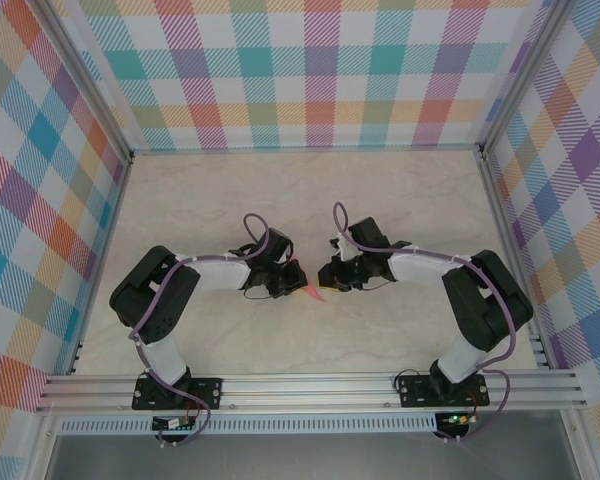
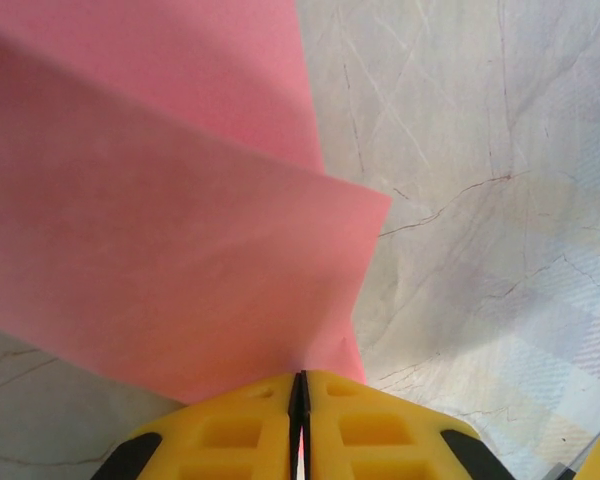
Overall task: Fold a paper plane with a square sheet of paper (pick it up from the middle)
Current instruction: Fold the wing for the fifth time at the center of the table.
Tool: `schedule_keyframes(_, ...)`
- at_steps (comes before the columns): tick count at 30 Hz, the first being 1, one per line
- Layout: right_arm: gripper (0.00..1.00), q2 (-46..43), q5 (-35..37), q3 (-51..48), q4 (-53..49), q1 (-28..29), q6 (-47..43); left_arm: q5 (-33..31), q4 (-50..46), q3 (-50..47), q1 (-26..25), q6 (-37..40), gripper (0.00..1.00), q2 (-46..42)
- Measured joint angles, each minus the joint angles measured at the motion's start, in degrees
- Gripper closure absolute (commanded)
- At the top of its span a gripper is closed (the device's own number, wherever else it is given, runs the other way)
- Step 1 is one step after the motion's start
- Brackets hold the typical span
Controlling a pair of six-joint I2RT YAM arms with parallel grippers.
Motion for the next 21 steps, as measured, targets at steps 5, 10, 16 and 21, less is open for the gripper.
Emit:
schedule_keyframes(5, 0.95, 2.73, 2.69, 2.51, -2.49, 3.52, -0.13, -0.22, -0.26, 0.17, 0.02, -0.02, 0.9, 0.02)
schedule_keyframes(10, 0.96, 5.53, 5.03, 4.72, -5.01, 5.49, -0.13, -0.42, -0.61, 0.33, 0.0, -0.04, 0.91, 0.02)
schedule_keyframes(16, 0.97, 6.25, 8.46, 6.56, -7.87, 5.55, -0.13, -0.44, -0.72, 0.39, 0.0, -0.24, 0.91, 0.02)
schedule_keyframes(21, 0.97, 6.34, 10.62, 6.75, -9.84, 5.55, -0.17, -0.61, -1.33, 0.74, -0.04, -0.48, 0.91, 0.11)
